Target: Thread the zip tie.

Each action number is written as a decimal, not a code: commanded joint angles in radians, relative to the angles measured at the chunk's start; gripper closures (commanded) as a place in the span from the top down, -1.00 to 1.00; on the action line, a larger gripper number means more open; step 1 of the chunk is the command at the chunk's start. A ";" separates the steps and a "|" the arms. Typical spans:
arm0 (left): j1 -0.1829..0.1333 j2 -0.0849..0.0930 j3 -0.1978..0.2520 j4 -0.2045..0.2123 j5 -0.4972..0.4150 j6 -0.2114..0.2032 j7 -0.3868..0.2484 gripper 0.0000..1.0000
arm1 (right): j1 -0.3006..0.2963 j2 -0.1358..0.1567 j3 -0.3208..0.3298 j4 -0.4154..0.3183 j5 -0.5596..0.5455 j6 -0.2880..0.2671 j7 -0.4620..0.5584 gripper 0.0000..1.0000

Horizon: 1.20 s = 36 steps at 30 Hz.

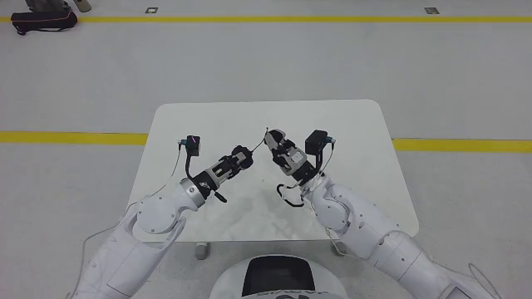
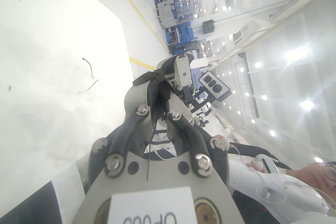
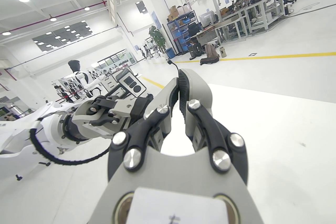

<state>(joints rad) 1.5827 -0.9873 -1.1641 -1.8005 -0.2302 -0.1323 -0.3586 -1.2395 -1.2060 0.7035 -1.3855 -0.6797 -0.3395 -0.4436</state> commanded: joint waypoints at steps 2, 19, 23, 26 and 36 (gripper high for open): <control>0.000 0.000 0.000 0.000 0.000 0.000 0.000 -1.00 | -0.010 -0.004 0.010 -0.006 -0.005 0.000 0.001 -1.00; 0.000 0.000 0.000 0.000 0.000 0.000 0.000 -1.00 | -0.021 -0.015 0.005 -0.044 -0.002 0.000 0.010 -1.00; 0.000 0.000 0.000 0.000 0.000 0.000 0.000 -1.00 | -0.020 -0.013 0.000 -0.047 0.005 0.000 0.015 -1.00; 0.000 0.000 0.000 0.000 0.000 0.000 0.000 -1.00 | -0.019 -0.012 -0.003 -0.048 0.009 0.000 0.021 -1.00; 0.000 0.000 0.000 0.000 0.000 0.000 0.000 -1.00 | -0.016 -0.009 -0.017 -0.046 0.022 0.000 0.021 -1.00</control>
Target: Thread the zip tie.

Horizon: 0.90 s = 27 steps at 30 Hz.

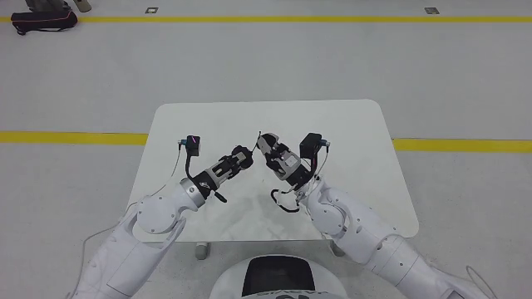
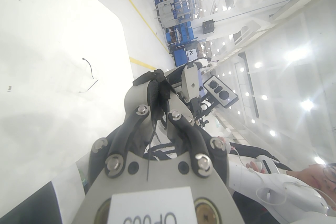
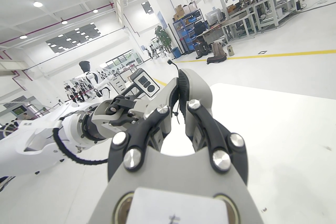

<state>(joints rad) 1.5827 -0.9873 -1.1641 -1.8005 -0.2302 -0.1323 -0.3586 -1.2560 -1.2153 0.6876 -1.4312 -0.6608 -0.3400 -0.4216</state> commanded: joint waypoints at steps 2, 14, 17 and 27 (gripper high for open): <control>0.000 0.000 0.000 0.000 0.000 0.000 0.000 -1.00 | 0.001 0.000 -0.003 0.001 0.006 0.000 -0.001 -1.00; 0.000 0.000 0.000 0.000 0.000 0.000 0.000 -1.00 | 0.010 0.002 -0.022 0.006 0.024 0.000 0.000 -1.00; 0.000 0.000 0.000 0.000 0.000 0.000 0.000 -1.00 | 0.012 0.003 -0.026 0.008 0.028 0.000 0.001 -1.00; 0.000 0.000 0.000 0.000 0.000 0.000 0.000 -1.00 | 0.017 0.009 -0.030 0.013 0.038 0.000 -0.006 1.00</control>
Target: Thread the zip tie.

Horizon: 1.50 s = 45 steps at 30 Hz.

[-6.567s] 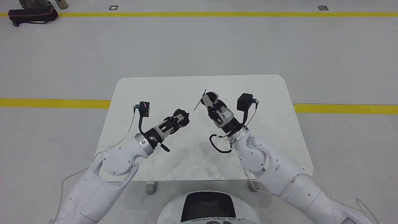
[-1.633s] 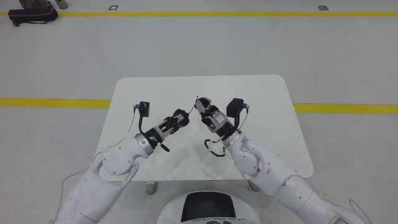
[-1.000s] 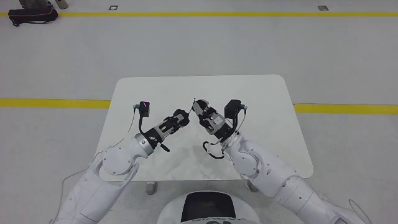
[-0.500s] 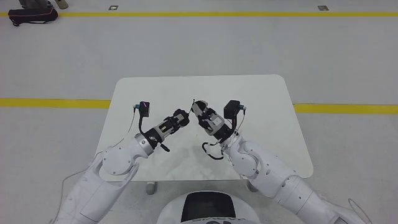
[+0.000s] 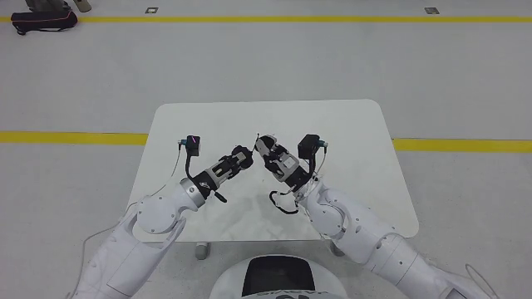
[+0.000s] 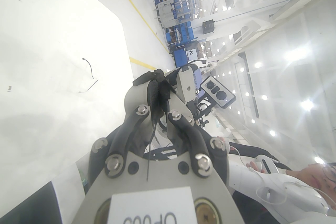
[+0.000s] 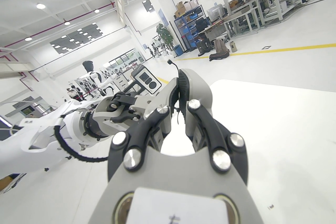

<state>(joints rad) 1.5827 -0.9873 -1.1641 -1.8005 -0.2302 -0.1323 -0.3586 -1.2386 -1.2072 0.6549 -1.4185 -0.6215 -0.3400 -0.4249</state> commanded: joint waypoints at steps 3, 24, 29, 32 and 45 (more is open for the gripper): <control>0.000 0.000 0.000 0.000 0.000 0.000 0.000 -1.00 | -0.005 0.007 0.008 -0.008 -0.004 0.000 -0.007 1.00; -0.002 -0.001 0.002 -0.001 0.000 0.002 0.003 -1.00 | -0.048 0.072 0.057 -0.113 0.199 0.000 0.072 1.00; -0.008 -0.001 -0.012 -0.001 -0.043 0.012 -0.031 -1.00 | -0.080 0.094 0.132 -0.167 0.468 0.000 0.221 1.00; -0.011 0.001 -0.026 -0.002 -0.102 0.019 -0.088 -1.00 | -0.102 0.113 0.189 -0.196 0.603 0.000 0.370 1.00; -0.037 0.002 -0.041 0.008 -0.129 0.021 -0.163 -1.00 | -0.145 0.125 0.303 -0.211 0.889 0.000 0.738 1.00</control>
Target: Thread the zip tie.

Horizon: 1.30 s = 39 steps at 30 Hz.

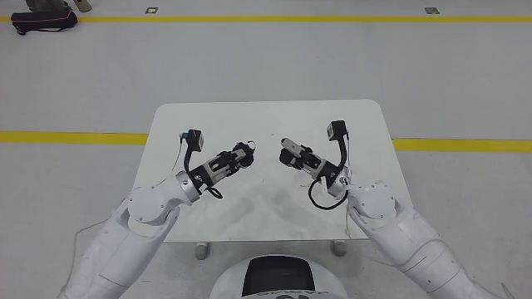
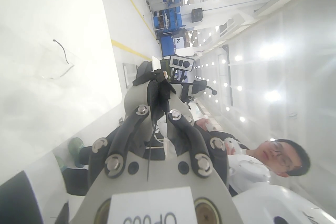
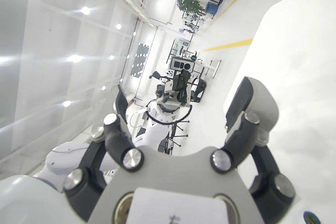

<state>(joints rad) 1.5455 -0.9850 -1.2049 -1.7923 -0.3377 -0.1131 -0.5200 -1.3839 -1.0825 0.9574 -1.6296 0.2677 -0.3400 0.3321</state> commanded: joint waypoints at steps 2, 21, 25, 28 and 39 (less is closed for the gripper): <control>0.000 0.000 0.000 0.000 -0.022 0.002 -0.002 -1.00 | 0.000 0.000 0.000 0.000 0.000 0.000 -0.019 1.00; -0.094 -0.016 0.027 0.070 -0.364 0.077 -0.233 -1.00 | 0.032 -0.014 0.083 0.206 0.637 0.057 0.598 1.00; -0.094 -0.016 0.027 0.070 -0.364 0.077 -0.233 -1.00 | 0.032 -0.014 0.083 0.206 0.637 0.057 0.598 1.00; -0.093 -0.017 0.027 0.069 -0.366 0.077 -0.229 -1.00 | 0.032 -0.014 0.083 0.206 0.637 0.057 0.598 1.00; -0.146 -0.046 0.100 0.111 -0.567 0.076 -0.242 -1.00 | 0.058 -0.040 0.057 0.279 0.734 0.070 0.666 1.00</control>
<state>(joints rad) 1.4073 -1.0292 -1.1113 -1.6874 -0.9028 -0.0323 -0.7638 -1.3315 -1.1198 1.0176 -1.3607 0.9956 -0.2668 0.9905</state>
